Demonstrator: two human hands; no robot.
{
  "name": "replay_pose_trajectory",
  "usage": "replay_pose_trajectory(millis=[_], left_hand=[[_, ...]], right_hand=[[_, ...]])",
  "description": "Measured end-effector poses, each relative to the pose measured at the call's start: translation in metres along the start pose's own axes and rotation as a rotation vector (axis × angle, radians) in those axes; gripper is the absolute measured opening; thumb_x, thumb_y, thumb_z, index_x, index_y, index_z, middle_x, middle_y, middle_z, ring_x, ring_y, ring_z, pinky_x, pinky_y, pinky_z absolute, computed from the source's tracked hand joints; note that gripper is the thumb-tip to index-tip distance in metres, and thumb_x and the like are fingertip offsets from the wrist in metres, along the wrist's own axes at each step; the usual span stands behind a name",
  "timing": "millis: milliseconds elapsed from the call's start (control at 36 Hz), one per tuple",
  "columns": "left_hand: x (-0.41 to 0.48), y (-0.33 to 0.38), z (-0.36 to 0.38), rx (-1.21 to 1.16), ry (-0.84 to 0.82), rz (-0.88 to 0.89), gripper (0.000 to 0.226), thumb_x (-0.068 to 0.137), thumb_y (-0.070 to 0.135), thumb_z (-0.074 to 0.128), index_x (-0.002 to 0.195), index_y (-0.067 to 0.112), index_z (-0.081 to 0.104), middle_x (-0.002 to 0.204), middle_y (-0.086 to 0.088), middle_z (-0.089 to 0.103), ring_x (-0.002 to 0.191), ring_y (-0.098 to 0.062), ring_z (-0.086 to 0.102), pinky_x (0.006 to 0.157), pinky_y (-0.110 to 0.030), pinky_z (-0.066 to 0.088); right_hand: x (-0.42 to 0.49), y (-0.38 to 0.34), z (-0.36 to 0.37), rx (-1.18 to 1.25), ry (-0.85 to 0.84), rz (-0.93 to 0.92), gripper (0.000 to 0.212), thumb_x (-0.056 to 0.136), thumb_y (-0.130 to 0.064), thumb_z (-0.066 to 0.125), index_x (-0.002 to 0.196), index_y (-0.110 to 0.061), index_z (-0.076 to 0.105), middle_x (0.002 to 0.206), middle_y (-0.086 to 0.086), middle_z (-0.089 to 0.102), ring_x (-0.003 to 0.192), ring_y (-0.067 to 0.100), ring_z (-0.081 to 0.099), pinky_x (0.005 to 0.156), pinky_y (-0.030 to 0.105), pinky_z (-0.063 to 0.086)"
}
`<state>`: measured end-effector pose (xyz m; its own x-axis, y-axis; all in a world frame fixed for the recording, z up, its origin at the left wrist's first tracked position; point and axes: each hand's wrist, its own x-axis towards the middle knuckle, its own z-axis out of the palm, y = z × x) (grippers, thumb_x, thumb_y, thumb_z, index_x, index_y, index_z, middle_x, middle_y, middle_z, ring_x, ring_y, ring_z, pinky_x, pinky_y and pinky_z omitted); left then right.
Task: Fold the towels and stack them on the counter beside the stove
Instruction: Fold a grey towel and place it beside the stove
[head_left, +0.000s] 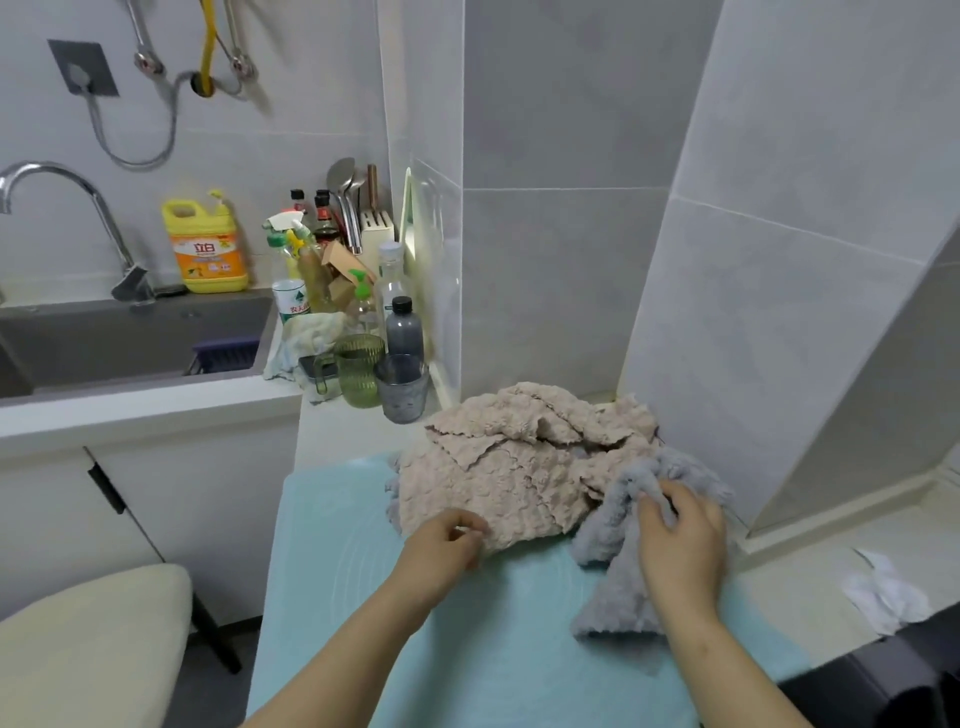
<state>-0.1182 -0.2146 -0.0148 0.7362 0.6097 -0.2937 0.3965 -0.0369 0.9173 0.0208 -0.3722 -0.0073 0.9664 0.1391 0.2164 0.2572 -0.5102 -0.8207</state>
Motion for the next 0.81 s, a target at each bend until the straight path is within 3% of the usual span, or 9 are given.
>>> replay_pose_trajectory(millis=[83, 139, 306, 361, 472, 583, 694, 750, 806], left_hand=[[0.006, 0.015, -0.002, -0.070, 0.010, 0.012, 0.019, 0.092, 0.004, 0.046, 0.086, 0.017, 0.060, 0.075, -0.001, 0.057, 0.058, -0.011, 0.051, 0.049, -0.017, 0.041], [0.009, 0.023, -0.003, -0.089, 0.034, 0.031, 0.018, 0.093, 0.007, 0.048, 0.086, 0.019, 0.060, 0.080, -0.002, 0.059, 0.062, -0.012, 0.053, 0.051, -0.018, 0.042], [0.007, 0.045, -0.003, -0.177, 0.055, 0.076, 0.017, 0.094, 0.007, 0.046, 0.092, 0.016, 0.059, 0.082, -0.002, 0.061, 0.064, -0.012, 0.054, 0.059, -0.022, 0.040], [0.003, 0.053, -0.002, -0.210, 0.060, 0.108, 0.018, 0.094, 0.006, 0.046, 0.090, 0.018, 0.059, 0.083, -0.003, 0.061, 0.067, -0.013, 0.055, 0.061, -0.023, 0.041], [-0.007, 0.072, -0.002, -0.296, 0.122, 0.216, 0.022, 0.093, 0.003, 0.046, 0.088, 0.019, 0.060, 0.082, -0.001, 0.062, 0.072, -0.013, 0.057, 0.063, -0.022, 0.043], [-0.020, 0.089, -0.008, -0.250, 0.101, 0.360, 0.036, 0.092, -0.004, 0.041, 0.093, 0.027, 0.059, 0.102, 0.005, 0.060, 0.090, -0.009, 0.055, 0.071, -0.019, 0.043], [-0.028, 0.097, -0.020, -0.116, 0.019, 0.440, 0.055, 0.088, 0.006, 0.057, 0.124, 0.044, 0.038, 0.134, 0.012, 0.035, 0.124, -0.005, 0.032, 0.078, -0.017, 0.041], [-0.031, 0.098, -0.027, -0.113, -0.044, 0.443, 0.072, 0.083, 0.008, 0.067, 0.132, 0.046, 0.029, 0.134, 0.015, 0.032, 0.124, -0.006, 0.034, 0.086, -0.023, 0.041], [-0.034, 0.097, -0.035, -0.146, -0.147, 0.422, 0.080, 0.078, 0.009, 0.073, 0.136, 0.042, 0.028, 0.131, 0.013, 0.041, 0.114, -0.009, 0.052, 0.081, -0.020, 0.048]], right_hand=[[0.015, -0.017, -0.012, -0.025, -0.013, -0.075, 0.032, 0.091, -0.017, 0.055, 0.122, -0.015, 0.062, 0.120, 0.012, 0.050, 0.109, 0.029, 0.051, 0.086, 0.031, 0.036], [0.024, -0.024, -0.019, -0.010, -0.026, -0.086, 0.031, 0.091, -0.016, 0.054, 0.122, -0.016, 0.062, 0.118, 0.011, 0.050, 0.106, 0.028, 0.052, 0.075, 0.024, 0.030], [0.040, -0.049, -0.032, 0.160, 0.027, -0.206, 0.026, 0.090, -0.003, 0.052, 0.113, -0.005, 0.063, 0.118, 0.014, 0.053, 0.100, 0.018, 0.050, 0.075, 0.011, 0.027], [0.042, -0.062, -0.035, 0.229, 0.035, -0.254, 0.022, 0.090, -0.002, 0.052, 0.108, -0.008, 0.064, 0.116, 0.013, 0.056, 0.096, 0.012, 0.047, 0.078, 0.011, 0.028], [0.042, -0.086, -0.040, 0.355, -0.012, -0.343, 0.021, 0.090, -0.006, 0.052, 0.092, -0.025, 0.059, 0.104, 0.002, 0.063, 0.096, 0.016, 0.055, 0.082, 0.024, 0.040], [0.033, -0.108, -0.045, 0.547, -0.161, -0.404, 0.031, 0.091, -0.004, 0.052, 0.080, -0.032, 0.058, 0.083, -0.017, 0.061, 0.073, -0.008, 0.055, 0.066, 0.005, 0.042], [0.023, -0.122, -0.044, 0.665, -0.408, -0.378, 0.034, 0.091, -0.005, 0.053, 0.078, -0.034, 0.065, 0.077, -0.015, 0.066, 0.072, -0.001, 0.060, 0.064, 0.010, 0.049], [0.018, -0.127, -0.043, 0.682, -0.517, -0.365, 0.034, 0.092, -0.003, 0.051, 0.078, -0.031, 0.065, 0.073, -0.018, 0.068, 0.069, -0.003, 0.062, 0.063, 0.011, 0.050], [0.013, -0.130, -0.042, 0.664, -0.613, -0.358, 0.033, 0.092, -0.002, 0.050, 0.080, -0.028, 0.065, 0.073, -0.018, 0.069, 0.070, -0.003, 0.063, 0.063, 0.012, 0.050]])
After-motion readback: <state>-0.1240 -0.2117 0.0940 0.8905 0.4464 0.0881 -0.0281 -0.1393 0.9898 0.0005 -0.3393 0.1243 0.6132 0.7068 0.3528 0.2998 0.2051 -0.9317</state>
